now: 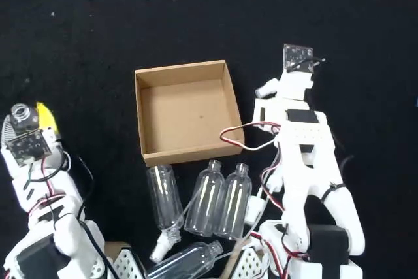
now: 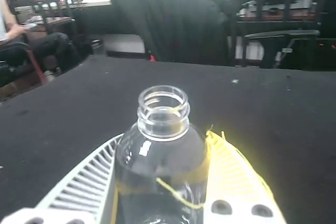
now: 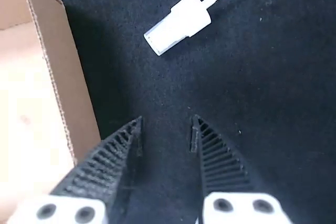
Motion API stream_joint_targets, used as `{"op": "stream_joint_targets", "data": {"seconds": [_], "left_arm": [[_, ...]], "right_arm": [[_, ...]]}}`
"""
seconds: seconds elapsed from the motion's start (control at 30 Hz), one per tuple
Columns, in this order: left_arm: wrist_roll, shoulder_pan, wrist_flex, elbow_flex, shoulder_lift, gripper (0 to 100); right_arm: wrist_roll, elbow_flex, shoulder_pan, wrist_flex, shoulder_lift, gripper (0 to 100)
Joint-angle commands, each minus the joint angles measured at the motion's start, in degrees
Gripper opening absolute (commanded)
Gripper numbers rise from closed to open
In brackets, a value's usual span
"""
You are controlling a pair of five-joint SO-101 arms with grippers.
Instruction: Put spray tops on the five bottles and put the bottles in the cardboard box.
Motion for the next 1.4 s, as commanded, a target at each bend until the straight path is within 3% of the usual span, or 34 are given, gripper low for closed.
{"op": "stream_joint_targets", "data": {"seconds": [0.0, 0.2, 0.4, 0.5, 0.67, 0.83, 1.0, 1.17, 1.37], "left_arm": [[-0.3, 2.5, 4.7, 1.4, -2.7, 3], [-0.3, 3.2, 22.2, 0.7, -17.8, 3], [-0.1, 5.1, 59.1, -7.6, -41.8, 3], [-0.1, 8.8, 69.9, -9.0, -53.0, 3], [0.1, 13.4, 73.3, -4.9, -66.6, 3], [0.1, 17.5, 73.4, 2.2, -75.8, 3], [1.0, 20.9, 77.7, 2.2, -78.7, 3], [6.6, 21.8, 79.9, 2.2, -78.3, 3], [7.6, 22.0, 80.1, 2.2, -78.2, 3]], "right_arm": [[5.0, -8.6, 2.5, 4.4, -1.4, 12.7], [19.6, -21.1, 5.6, 13.5, 1.7, 12.8], [41.8, -34.2, 5.4, 17.4, 15.1, 12.8], [51.7, -41.4, 5.7, 19.0, 22.1, 12.8], [68.8, -48.5, 5.7, 22.3, 30.2, 12.4], [74.8, -51.4, 5.3, 22.6, 32.6, 13.6], [83.4, -52.9, 5.0, 27.8, 32.7, 26.1], [94.7, -53.4, 5.0, 29.9, 33.1, 23.0], [94.4, -58.9, 3.5, 27.8, 41.2, 22.5]]}}
